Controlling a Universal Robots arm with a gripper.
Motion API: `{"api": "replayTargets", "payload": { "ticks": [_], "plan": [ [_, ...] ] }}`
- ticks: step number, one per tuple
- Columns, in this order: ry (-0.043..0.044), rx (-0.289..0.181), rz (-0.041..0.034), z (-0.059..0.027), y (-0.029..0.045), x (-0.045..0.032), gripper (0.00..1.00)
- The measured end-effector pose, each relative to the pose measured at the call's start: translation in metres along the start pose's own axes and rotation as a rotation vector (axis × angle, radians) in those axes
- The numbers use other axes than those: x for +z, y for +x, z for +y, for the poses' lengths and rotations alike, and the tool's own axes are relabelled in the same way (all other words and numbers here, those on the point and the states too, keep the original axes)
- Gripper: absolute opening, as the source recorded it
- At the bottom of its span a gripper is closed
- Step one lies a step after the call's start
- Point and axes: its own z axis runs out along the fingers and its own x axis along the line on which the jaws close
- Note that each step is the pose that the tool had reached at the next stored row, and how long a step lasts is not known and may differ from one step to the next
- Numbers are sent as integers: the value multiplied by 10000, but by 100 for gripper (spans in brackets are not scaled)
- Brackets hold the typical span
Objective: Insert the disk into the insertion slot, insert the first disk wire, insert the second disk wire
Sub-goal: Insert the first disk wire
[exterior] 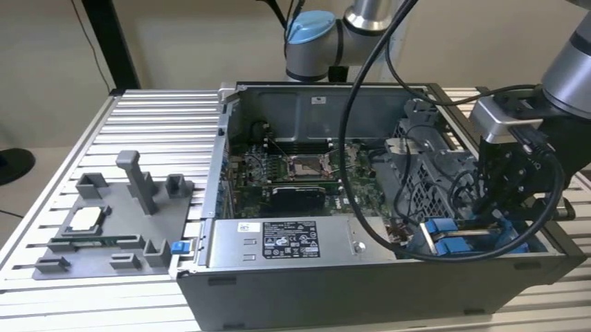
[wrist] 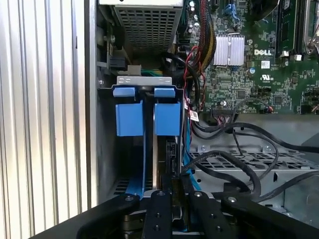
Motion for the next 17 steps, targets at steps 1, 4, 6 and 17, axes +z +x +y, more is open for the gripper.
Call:
{"api": "replayTargets", "payload": {
  "ticks": [1,4,6,17],
  "plan": [
    [0,16,5,0,0,10,0],
    [1,39,-11,0,1,32,0],
    [1,40,-12,0,1,31,0],
    [-23,40,-11,2,-12,-341,100]
  ]
}}
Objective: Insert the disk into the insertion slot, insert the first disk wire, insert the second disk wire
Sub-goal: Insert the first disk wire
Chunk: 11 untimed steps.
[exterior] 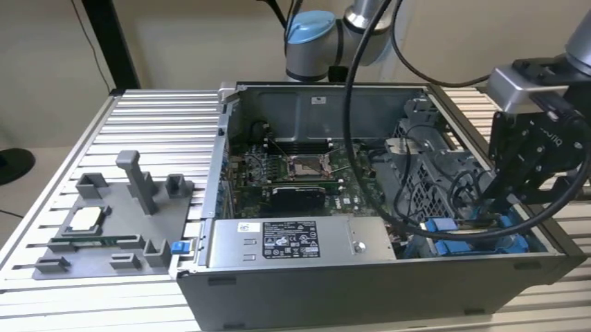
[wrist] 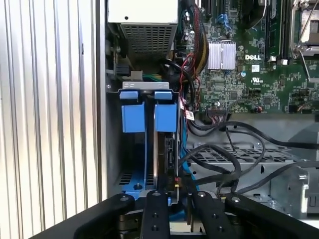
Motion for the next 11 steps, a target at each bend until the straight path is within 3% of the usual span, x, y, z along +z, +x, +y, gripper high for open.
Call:
{"api": "replayTargets", "payload": {
  "ticks": [3,7,11],
  "plan": [
    [-26,1,1,0,-4,-93,100],
    [-143,6,10,-29,-4,-99,100],
    [-302,11,13,-156,-8,-100,100]
  ]
}}
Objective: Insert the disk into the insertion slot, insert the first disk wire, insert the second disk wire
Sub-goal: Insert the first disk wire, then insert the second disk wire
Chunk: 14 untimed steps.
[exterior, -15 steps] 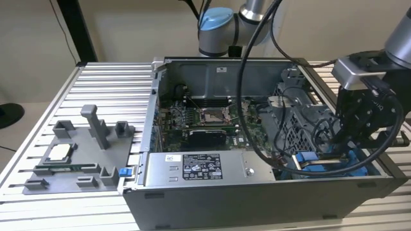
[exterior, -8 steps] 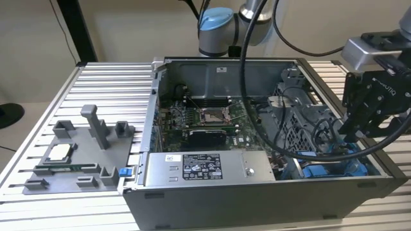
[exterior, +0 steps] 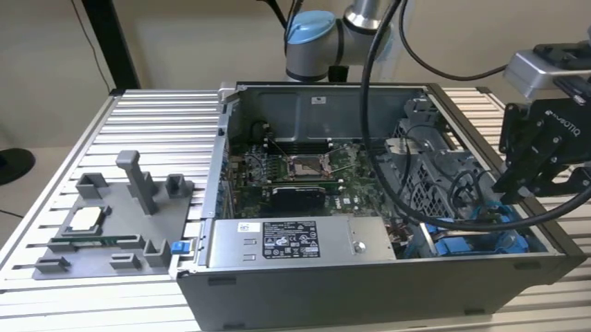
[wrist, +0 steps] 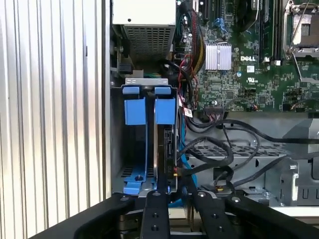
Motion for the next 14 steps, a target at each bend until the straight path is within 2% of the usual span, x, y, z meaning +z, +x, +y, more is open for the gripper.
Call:
{"api": "replayTargets", "payload": {
  "ticks": [3,9,14],
  "plan": [
    [-105,3,2,-80,-4,-8,100],
    [-249,9,4,-147,-24,-43,100],
    [-282,10,6,-170,-85,-43,100]
  ]
}}
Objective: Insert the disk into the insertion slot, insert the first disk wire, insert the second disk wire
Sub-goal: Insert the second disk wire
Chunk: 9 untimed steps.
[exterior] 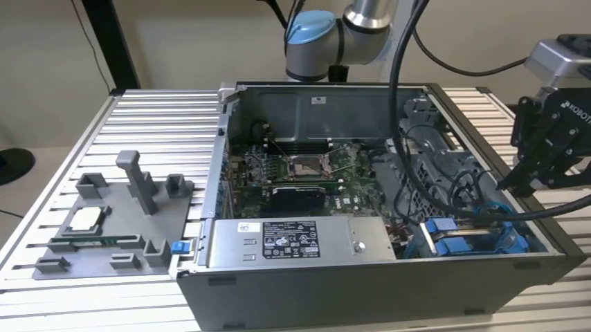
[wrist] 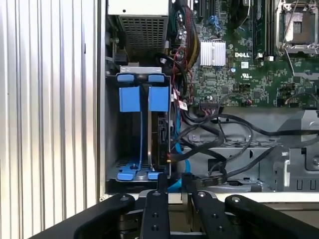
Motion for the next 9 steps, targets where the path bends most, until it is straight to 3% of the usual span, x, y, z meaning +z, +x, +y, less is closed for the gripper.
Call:
{"api": "replayTargets", "payload": {
  "ticks": [9],
  "plan": [
    [-28,1,-8,-45,-60,-2,100]
  ]
}}
